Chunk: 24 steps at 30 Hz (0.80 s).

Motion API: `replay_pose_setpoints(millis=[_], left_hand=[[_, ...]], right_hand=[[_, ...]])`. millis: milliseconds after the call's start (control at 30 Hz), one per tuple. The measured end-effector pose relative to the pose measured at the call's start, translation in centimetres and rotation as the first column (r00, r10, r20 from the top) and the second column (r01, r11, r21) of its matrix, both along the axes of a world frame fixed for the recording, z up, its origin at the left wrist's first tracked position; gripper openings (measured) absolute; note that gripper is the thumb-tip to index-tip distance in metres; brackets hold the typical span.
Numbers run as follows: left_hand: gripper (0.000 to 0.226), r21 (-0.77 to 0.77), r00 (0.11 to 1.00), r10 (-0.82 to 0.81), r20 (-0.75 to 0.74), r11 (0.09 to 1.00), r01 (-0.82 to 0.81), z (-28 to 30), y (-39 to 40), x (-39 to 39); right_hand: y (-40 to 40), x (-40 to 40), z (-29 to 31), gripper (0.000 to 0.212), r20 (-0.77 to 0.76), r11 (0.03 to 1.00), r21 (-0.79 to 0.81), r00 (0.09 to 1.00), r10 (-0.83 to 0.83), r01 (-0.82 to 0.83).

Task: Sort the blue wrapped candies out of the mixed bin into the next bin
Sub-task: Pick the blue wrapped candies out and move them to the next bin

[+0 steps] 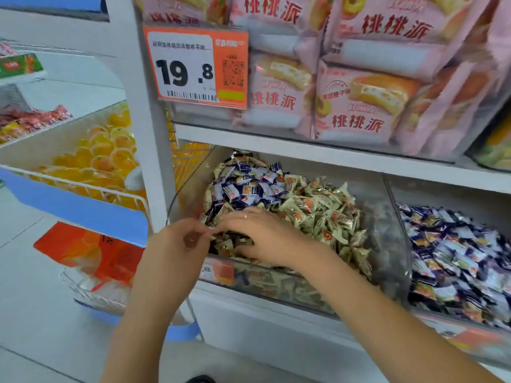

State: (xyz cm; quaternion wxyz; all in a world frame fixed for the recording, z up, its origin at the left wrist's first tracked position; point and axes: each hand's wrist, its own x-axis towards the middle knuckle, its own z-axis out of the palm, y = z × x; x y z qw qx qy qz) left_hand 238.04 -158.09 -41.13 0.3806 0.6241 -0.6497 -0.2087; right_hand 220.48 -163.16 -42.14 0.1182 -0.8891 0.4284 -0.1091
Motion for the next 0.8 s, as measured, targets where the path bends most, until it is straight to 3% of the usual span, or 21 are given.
replay_pose_setpoints(millis=[67,233,300,400,467,600,733,800], left_hand=[[0.018,-0.002,0.999,0.042,-0.002,0.999,-0.042,0.1,-0.2,0.4],[0.021,0.047,0.999,0.042,0.007,0.998,-0.042,0.4,-0.6,1.1],[0.02,0.08,1.0,0.007,0.026,0.997,-0.009,0.7,-0.7,1.4],[0.024,0.089,0.996,-0.035,0.076,0.996,0.028,0.9,-0.9,1.8],[0.03,0.07,0.996,-0.036,0.084,0.997,0.03,1.0,-0.9,1.9],[0.033,0.044,0.999,-0.021,0.031,0.999,0.02,0.8,-0.9,1.4],[0.025,0.04,0.998,-0.022,-0.05,0.999,0.024,0.6,-0.9,1.1],[0.04,0.055,0.996,-0.038,-0.078,0.998,0.043,0.5,-1.1,0.9]], right_hand=[[-1.3,0.5,-0.8,0.049,-0.1,0.999,-0.026,0.995,0.025,-0.027],[-3.1,-1.8,-0.3,0.02,-0.016,0.987,-0.079,0.99,-0.139,0.137],[-3.1,-2.7,0.7,0.009,-0.073,0.98,-0.085,0.98,-0.187,0.181],[-2.4,-1.4,1.7,0.016,-0.004,0.989,-0.058,0.991,-0.134,0.134],[-2.0,0.7,1.7,0.026,0.077,0.994,0.098,0.996,-0.053,0.046],[-2.7,3.4,-0.5,0.054,-0.018,0.98,0.197,1.0,0.003,0.001],[-2.8,2.8,1.0,0.028,0.298,0.949,0.28,0.927,-0.229,0.144],[-2.0,2.4,2.4,0.023,0.417,0.91,0.397,0.859,-0.297,0.122]])
